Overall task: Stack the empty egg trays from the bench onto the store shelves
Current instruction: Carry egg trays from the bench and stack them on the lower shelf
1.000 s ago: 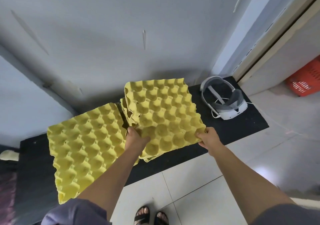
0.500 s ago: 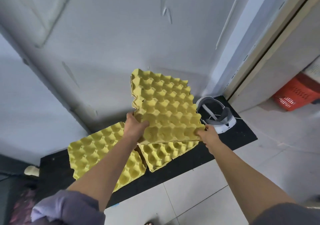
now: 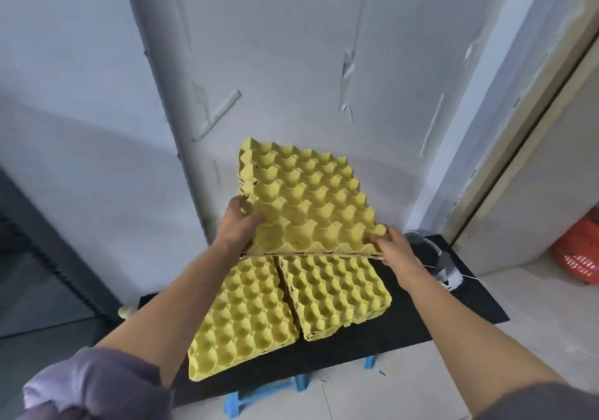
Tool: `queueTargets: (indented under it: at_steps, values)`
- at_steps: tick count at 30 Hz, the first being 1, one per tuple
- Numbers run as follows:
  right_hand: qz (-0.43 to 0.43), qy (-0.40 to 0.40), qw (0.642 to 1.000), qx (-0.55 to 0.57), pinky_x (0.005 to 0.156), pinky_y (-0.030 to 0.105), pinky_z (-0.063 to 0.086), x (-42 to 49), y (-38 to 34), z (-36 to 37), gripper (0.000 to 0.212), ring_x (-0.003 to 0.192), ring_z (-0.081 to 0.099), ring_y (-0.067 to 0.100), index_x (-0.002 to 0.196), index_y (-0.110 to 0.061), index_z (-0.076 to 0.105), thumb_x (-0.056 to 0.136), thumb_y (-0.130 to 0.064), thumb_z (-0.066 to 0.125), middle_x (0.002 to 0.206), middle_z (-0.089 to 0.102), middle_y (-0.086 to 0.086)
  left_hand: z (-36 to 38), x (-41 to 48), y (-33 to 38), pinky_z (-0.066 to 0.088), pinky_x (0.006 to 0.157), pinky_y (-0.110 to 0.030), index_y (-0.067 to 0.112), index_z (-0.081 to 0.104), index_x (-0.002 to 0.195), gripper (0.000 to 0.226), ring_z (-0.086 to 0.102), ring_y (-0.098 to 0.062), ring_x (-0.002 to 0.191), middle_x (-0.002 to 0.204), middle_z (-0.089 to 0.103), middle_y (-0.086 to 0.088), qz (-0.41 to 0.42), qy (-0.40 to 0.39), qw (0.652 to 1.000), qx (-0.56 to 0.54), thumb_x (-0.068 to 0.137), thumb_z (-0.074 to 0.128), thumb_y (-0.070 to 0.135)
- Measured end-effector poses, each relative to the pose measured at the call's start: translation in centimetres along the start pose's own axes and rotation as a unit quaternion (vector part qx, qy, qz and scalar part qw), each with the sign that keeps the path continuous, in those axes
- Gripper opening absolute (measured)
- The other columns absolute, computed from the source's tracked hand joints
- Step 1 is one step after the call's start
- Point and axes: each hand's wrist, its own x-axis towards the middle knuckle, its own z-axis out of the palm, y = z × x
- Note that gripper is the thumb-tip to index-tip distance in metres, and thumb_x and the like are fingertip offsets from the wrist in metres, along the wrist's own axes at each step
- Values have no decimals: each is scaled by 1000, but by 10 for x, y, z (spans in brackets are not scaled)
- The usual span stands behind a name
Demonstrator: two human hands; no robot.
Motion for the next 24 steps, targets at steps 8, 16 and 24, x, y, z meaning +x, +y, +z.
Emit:
queueTargets:
  at_steps: [8, 16, 24]
  values:
    - [-127, -33, 991, 22, 100, 48, 44, -73, -36, 45, 35, 119, 52, 25, 131, -20, 52, 96, -21, 52, 131, 55, 6, -79, -94, -5, 42, 83, -32, 15, 31, 140, 58, 45, -25, 97, 128, 31, -11, 54, 120, 989, 73, 90, 59, 20]
    - [-182, -101, 978, 10, 99, 45, 45, -142, -81, 141, 36, 109, 54, 21, 130, -14, 54, 94, -18, 53, 112, 54, -2, -194, -161, -39, 46, 93, -40, 23, 29, 142, 64, 46, -28, 113, 135, 34, -11, 0, 189, 981, 38, 87, 60, 25]
    - [-219, -202, 954, -3, 88, 34, 46, -225, -111, 273, 32, 107, 59, 21, 121, -16, 61, 91, -21, 54, 113, 65, 1, -340, -210, -100, 47, 94, -53, 29, 31, 136, 95, 55, -38, 108, 121, 52, -15, -64, 277, 958, 32, 49, 60, 54]
